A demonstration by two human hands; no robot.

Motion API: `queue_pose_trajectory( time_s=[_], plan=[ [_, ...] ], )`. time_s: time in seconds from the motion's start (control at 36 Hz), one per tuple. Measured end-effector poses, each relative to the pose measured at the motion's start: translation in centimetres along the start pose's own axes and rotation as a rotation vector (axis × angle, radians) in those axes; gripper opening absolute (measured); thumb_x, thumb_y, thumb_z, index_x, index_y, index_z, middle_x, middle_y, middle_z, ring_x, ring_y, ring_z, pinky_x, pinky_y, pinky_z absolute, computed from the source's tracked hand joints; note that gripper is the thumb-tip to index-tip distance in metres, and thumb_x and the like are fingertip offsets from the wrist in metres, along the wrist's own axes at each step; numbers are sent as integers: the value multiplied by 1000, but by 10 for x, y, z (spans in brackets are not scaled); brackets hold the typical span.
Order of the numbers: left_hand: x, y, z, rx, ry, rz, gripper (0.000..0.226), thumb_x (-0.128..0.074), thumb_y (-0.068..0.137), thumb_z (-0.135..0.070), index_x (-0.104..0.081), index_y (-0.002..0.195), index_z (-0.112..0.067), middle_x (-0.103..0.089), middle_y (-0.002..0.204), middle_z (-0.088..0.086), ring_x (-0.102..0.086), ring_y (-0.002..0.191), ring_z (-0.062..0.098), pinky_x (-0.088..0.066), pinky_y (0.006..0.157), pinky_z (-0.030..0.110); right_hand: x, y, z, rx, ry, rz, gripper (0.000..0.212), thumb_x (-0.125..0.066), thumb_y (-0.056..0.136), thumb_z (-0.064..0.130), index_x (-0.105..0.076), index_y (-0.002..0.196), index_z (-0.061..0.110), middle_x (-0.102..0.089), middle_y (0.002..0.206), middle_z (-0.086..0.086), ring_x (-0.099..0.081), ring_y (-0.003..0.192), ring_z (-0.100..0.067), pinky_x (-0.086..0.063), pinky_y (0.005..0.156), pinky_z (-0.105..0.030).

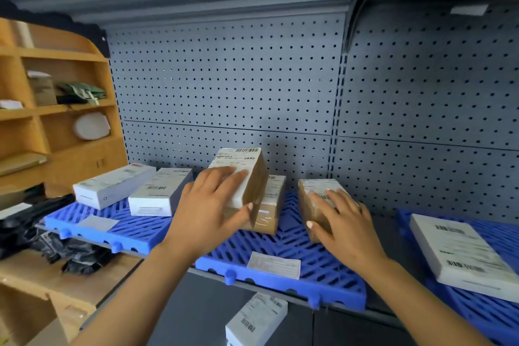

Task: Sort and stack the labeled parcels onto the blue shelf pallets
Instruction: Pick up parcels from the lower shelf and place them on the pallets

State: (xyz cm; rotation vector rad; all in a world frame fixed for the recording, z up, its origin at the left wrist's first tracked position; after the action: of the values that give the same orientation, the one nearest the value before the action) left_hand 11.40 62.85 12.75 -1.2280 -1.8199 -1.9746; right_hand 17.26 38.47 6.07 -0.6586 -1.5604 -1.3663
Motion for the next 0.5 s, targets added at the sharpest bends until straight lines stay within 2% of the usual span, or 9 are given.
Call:
queue_pose_trajectory(
  time_s=[0.17,0.28,0.36,0.5],
  plan=[
    [-14,28,-7,-52,14,30,58,-48,83,-55,-55,131,-23,-55,126,0,-45,117,21,-49,86,49,10,-4,3,10,-37,-44,61,-29,88,58,-48,137,27,-51,138,-10,-42,132,-32,-38,100,-54],
    [-30,45,-9,-83,34,92,61,-44,83,-58,-56,131,-22,-56,124,1,-48,115,22,-50,83,49,15,-8,3,30,-3,-80,57,-32,89,55,-44,139,29,-47,142,-10,-33,134,-27,-32,104,-48],
    [-35,52,-10,-99,48,121,62,-40,83,-59,-55,132,-23,-56,123,0,-50,115,23,-49,83,48,18,-10,4,33,-12,-96,55,-33,90,52,-47,137,28,-48,141,-10,-35,134,-27,-30,104,-43],
    [-42,68,-7,-116,42,247,73,-24,80,-64,-47,139,-27,-51,134,-4,-43,126,19,-37,100,46,18,-17,8,24,-52,-90,52,-34,90,50,-48,135,29,-50,139,-8,-38,131,-26,-31,103,-42]
  ],
)
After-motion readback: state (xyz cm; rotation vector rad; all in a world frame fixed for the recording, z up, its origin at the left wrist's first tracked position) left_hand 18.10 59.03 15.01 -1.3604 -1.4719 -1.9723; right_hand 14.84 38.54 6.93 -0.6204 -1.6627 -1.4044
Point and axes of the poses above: each hand's wrist, its own y-axis towards the middle knuckle, its own x-axis out of the back of the hand, z = x × y, the point moved 7 cm from there along y, towards the middle knuckle
